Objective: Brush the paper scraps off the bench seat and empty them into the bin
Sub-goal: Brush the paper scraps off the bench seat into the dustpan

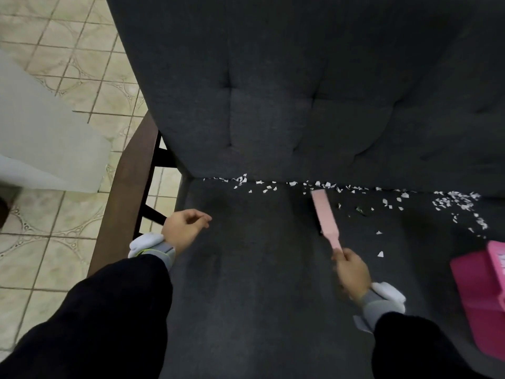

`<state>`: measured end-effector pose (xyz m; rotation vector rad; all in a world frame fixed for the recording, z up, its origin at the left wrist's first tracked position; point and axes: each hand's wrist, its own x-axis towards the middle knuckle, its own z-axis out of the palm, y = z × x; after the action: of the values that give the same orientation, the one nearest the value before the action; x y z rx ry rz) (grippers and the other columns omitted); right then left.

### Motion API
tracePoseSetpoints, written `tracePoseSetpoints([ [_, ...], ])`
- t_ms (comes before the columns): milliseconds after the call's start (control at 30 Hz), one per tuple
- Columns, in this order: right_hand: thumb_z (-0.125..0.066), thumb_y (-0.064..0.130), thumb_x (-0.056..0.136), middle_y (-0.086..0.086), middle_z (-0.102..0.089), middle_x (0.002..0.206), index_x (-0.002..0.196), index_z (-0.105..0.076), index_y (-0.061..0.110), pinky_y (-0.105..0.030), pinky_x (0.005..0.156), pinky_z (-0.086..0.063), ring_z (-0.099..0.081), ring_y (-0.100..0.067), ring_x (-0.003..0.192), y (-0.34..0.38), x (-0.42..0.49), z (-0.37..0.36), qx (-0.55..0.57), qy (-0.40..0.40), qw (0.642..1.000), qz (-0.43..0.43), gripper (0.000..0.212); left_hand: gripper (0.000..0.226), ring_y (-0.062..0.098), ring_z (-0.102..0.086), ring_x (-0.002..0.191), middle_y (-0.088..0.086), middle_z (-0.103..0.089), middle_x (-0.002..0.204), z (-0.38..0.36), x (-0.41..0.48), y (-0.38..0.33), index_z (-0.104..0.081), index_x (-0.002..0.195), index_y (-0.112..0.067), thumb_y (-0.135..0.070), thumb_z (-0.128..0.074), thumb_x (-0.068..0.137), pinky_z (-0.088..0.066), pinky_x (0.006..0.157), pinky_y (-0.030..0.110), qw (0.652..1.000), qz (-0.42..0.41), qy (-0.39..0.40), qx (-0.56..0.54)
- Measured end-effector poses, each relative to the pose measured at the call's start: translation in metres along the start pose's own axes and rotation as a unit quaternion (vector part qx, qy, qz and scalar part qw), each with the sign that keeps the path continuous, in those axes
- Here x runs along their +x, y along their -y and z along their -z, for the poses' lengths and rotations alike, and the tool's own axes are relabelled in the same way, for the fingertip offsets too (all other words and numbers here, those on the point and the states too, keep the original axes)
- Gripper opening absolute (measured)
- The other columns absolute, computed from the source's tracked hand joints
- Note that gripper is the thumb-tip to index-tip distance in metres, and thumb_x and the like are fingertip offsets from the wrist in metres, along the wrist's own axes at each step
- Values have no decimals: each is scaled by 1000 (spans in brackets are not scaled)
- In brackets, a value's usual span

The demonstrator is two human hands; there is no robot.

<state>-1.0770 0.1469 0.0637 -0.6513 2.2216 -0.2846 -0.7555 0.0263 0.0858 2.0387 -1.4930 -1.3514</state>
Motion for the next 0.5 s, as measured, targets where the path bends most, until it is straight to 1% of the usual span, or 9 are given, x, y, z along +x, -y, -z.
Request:
tracePoseSetpoints([
  [33, -43, 29, 96, -22, -66, 88, 70, -52, 14, -36, 69, -43, -60, -35, 84, 10, -7, -4, -11, 13, 1000, 22, 31, 25, 15, -62, 78, -28, -64, 56, 0, 0, 1, -66, 68, -34, -16, -61, 85, -50, 90, 36, 1000, 0, 3, -3],
  [133, -40, 37, 98, -20, -66, 91, 73, -51, 13, -32, 66, -32, -59, -37, 93, 60, -16, -32, -52, 63, 991, 105, 36, 25, 18, -63, 79, -27, -64, 56, 6, 7, 1, -65, 69, -34, -16, -60, 86, -50, 90, 37, 1000, 3, 3, -15],
  [167, -40, 39, 98, -21, -66, 94, 73, -51, 14, -32, 66, -32, -59, -38, 95, 80, -17, -44, -74, 79, 985, 131, 37, 25, 18, -63, 79, -26, -65, 56, 8, 10, 2, -65, 69, -34, -16, -60, 87, -49, 90, 36, 1000, 4, 4, -18],
  [233, -37, 43, 98, -22, -66, 101, 72, -50, 13, -36, 70, -38, -58, -40, 100, 118, -14, -69, -129, 113, 968, 181, 42, 24, 17, -63, 81, -17, -67, 60, 11, 17, 2, -66, 71, -33, -16, -59, 88, -50, 91, 36, 1000, 5, 3, -28],
  [300, -34, 46, 98, -20, -66, 105, 75, -51, 13, -35, 73, -41, -59, -38, 101, 154, -12, -94, -195, 138, 945, 224, 43, 19, 17, -64, 85, -9, -69, 72, 15, 24, 1, -67, 76, -29, -18, -58, 88, -49, 90, 33, 1000, 6, 1, -24],
  [367, -32, 47, 97, -16, -65, 108, 93, -59, 15, -33, 73, -39, -60, -35, 102, 180, -12, -112, -251, 153, 922, 253, 42, 16, 15, -64, 85, -5, -69, 77, 14, 25, -1, -68, 80, -26, -20, -57, 89, -46, 82, 26, 1000, 10, -6, 3],
  [400, -31, 47, 97, -15, -65, 110, 102, -60, 15, -33, 73, -39, -60, -34, 103, 191, -10, -121, -271, 163, 913, 259, 43, 15, 13, -63, 85, -5, -69, 78, 14, 27, -2, -68, 82, -25, -21, -56, 89, -43, 79, 23, 1000, 15, -9, 13],
  [500, -34, 42, 97, -12, -61, 118, 118, -57, 14, -34, 75, -40, -59, -32, 107, 216, 0, -141, -329, 181, 897, 232, 42, 15, 11, -61, 82, -4, -69, 79, 14, 36, 0, -69, 82, -24, -21, -56, 88, -39, 77, 21, 1000, 21, -4, 19],
])
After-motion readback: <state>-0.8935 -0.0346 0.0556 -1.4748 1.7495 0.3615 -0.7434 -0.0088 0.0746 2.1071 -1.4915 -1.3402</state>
